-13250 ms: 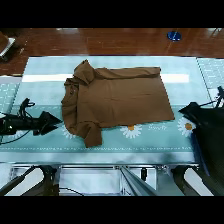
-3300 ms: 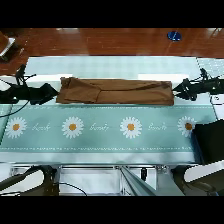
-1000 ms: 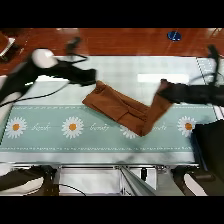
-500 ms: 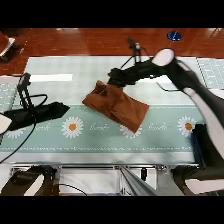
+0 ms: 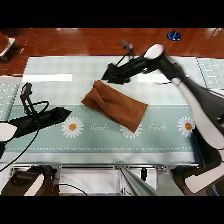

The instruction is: Fold the shirts.

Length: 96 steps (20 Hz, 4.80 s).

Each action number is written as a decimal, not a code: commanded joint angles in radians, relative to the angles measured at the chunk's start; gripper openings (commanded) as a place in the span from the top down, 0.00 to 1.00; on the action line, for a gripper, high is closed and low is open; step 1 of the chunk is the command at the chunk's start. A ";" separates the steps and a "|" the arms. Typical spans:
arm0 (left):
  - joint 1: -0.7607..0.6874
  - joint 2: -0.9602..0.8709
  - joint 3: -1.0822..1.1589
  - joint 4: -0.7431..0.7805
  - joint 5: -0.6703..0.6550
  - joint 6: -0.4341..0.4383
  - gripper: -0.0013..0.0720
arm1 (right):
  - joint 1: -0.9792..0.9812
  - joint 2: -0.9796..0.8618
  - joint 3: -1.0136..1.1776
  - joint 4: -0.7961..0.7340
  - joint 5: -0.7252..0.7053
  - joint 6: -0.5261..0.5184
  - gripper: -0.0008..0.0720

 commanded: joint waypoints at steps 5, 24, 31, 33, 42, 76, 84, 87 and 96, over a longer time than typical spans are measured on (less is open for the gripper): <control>0.001 0.001 -0.005 -0.003 0.014 0.000 0.96 | -0.260 0.601 -0.319 -0.712 0.150 0.123 0.42; 0.001 0.001 -0.005 -0.003 0.015 0.000 0.96 | -0.212 0.401 -1.065 0.124 -0.335 -0.063 0.42; 0.001 0.001 -0.005 -0.003 0.029 0.000 0.96 | -0.124 0.216 -0.812 0.169 -0.209 -0.245 0.96; 0.001 0.001 -0.005 -0.004 0.029 0.000 0.96 | -0.093 0.219 -0.702 0.132 -0.163 -0.243 0.96; 0.001 0.001 -0.005 -0.003 0.025 0.000 0.96 | -0.166 0.364 -0.108 -0.257 0.171 0.004 0.96; 0.002 0.000 0.033 -0.003 0.093 0.073 0.96 | -1.346 1.011 -0.568 -1.046 0.571 0.222 0.47; 0.016 -0.340 0.749 -0.003 -0.055 0.144 0.96 | -0.850 0.673 -0.229 -0.384 0.187 0.058 0.96; -0.157 -0.473 0.807 0.084 -0.135 0.150 0.96 | -0.437 0.591 -0.293 -0.649 0.072 0.051 0.96; -0.179 -0.669 0.732 0.357 -0.134 -0.007 0.96 | -0.239 0.402 -0.440 -0.829 -0.029 0.155 0.96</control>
